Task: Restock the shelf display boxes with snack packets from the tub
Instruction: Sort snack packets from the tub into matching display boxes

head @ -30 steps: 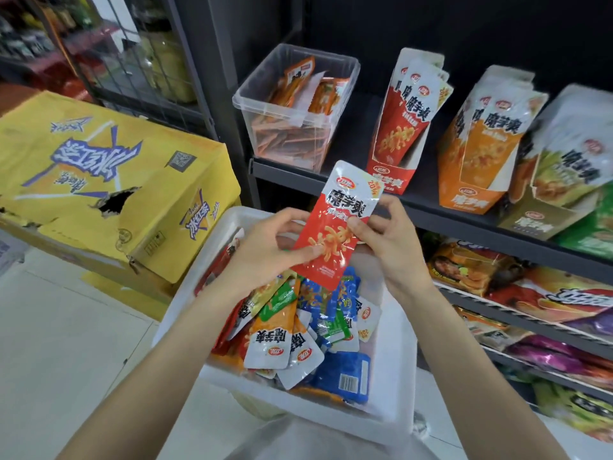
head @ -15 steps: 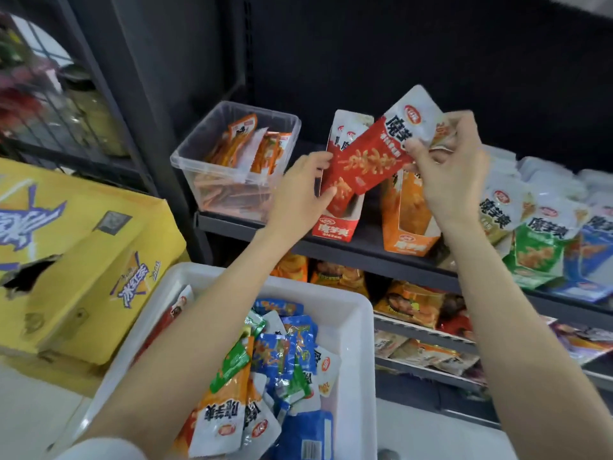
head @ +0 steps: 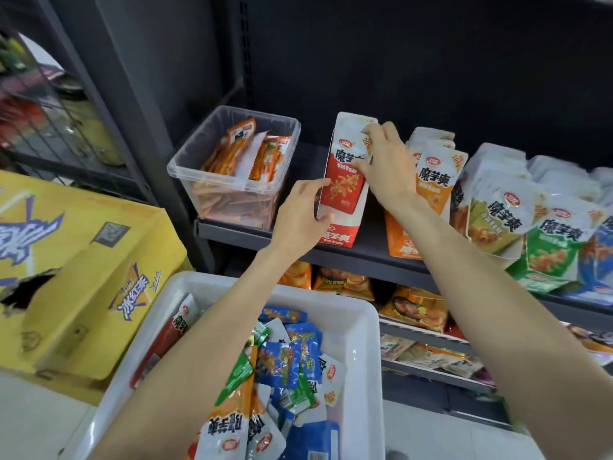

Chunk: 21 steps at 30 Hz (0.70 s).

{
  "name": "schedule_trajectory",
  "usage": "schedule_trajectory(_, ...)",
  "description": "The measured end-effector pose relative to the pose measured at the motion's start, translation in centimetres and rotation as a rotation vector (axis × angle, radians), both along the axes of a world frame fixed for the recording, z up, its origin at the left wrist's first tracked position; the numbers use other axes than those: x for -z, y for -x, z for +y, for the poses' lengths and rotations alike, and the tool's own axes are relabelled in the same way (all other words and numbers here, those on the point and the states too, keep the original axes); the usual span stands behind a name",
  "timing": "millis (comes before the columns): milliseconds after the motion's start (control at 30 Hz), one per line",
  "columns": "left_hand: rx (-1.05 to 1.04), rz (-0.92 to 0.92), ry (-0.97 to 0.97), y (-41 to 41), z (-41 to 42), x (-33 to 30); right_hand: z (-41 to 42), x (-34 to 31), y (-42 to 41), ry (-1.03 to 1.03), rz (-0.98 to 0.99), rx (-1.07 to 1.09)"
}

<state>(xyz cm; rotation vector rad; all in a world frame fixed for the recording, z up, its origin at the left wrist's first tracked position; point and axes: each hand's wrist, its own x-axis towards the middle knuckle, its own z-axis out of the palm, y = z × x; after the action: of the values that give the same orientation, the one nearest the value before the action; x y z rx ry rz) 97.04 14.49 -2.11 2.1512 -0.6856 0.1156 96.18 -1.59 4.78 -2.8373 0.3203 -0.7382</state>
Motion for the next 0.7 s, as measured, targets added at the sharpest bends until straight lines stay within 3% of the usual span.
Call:
schedule_trajectory(267, -0.011, 0.032, -0.008, 0.2, 0.1, 0.0, 0.1, 1.5, 2.3, -0.167, -0.195, 0.019)
schedule_trajectory(433, -0.006, -0.054, 0.128, 2.9, 2.8, -1.4, 4.8, 2.1, 9.5, -0.314, -0.391, -0.075)
schedule_trajectory(567, -0.025, -0.154, 0.254, 7.1, 9.2, -1.1, 9.4, 5.2, 15.7, -0.492, -0.155, -0.239)
schedule_trajectory(700, -0.075, -0.067, 0.074, 10.7, 17.5, 1.7, 12.9, 10.1, 17.9, -0.432, 0.291, -0.408)
